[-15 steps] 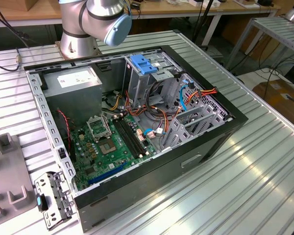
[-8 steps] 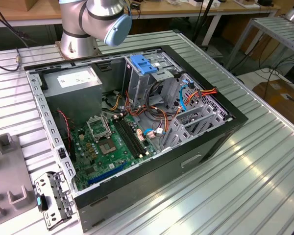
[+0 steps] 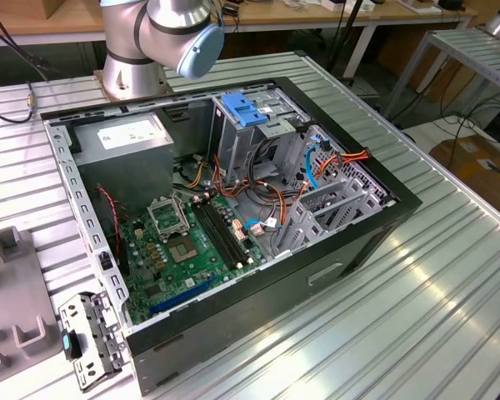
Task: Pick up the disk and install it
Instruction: 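Pick up the disk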
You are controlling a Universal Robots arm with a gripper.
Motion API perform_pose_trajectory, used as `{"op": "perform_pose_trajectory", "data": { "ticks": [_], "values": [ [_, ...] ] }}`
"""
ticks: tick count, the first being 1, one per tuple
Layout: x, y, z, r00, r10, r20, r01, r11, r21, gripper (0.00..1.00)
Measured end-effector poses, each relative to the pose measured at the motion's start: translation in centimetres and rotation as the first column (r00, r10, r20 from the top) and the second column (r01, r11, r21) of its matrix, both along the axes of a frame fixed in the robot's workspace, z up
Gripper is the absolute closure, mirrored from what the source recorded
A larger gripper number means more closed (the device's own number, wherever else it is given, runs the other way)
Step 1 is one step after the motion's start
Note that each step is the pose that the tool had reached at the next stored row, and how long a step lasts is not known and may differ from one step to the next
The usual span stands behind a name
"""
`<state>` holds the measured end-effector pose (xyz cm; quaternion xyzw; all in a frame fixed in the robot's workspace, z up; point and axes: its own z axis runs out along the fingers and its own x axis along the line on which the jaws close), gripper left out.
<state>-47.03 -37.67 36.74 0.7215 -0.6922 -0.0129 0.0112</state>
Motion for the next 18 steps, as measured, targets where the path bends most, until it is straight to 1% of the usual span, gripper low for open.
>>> {"op": "perform_pose_trajectory", "data": {
  "ticks": [3, 4, 5, 6, 7, 8, 9, 11, 12, 13, 14, 15, 16, 17, 18],
  "values": [
    [0.02, 0.00, -0.24, 0.9989, -0.046, 0.0001, 0.046, 0.9989, 0.0001, 0.56],
    [0.03, 0.00, -0.36, 0.9979, -0.065, 0.0001, 0.065, 0.9979, 0.0001, 0.50],
    [0.03, 0.00, -0.44, 0.9970, -0.077, 0.0001, 0.077, 0.9970, -0.0001, 0.50],
    [0.05, 0.00, -0.54, 0.9963, -0.086, 0.0009, 0.086, 0.9963, -0.0046, 0.50],
    [0.04, 0.01, -0.61, 0.9959, -0.090, 0.0043, 0.090, 0.9959, -0.0102, 0.50],
    [0.04, 0.02, -0.65, 0.9956, -0.093, 0.0072, 0.093, 0.9955, -0.0137, 0.50],
    [0.04, 0.06, -0.70, 0.9953, -0.096, 0.0098, 0.096, 0.9953, -0.0140, 0.50],
    [0.04, 0.16, -0.76, 0.9947, -0.101, 0.0169, 0.102, 0.9947, -0.0132, 0.50],
    [0.05, 0.31, -0.83, 0.9943, -0.104, 0.0226, 0.104, 0.9945, -0.0127, 0.50],
    [0.05, 0.52, -0.88, 0.9940, -0.104, 0.0321, 0.105, 0.9944, -0.0117, 0.50],
    [0.04, 0.73, -1.06, 0.9938, -0.104, 0.0396, 0.105, 0.9945, -0.0107, 0.50],
    [0.03, 0.91, -1.23, 0.9938, -0.103, 0.0422, 0.103, 0.9946, -0.0104, 0.50],
    [-0.08, 0.93, -1.54, 0.9944, -0.096, 0.0440, 0.096, 0.9953, -0.0102, 0.50],
    [-0.15, 0.93, -1.82, 0.9954, -0.085, 0.0438, 0.085, 0.9963, -0.0104, 0.50],
    [-0.16, 0.92, -1.97, 0.9961, -0.076, 0.0438, 0.077, 0.9970, -0.0104, 0.50]
  ]
}}
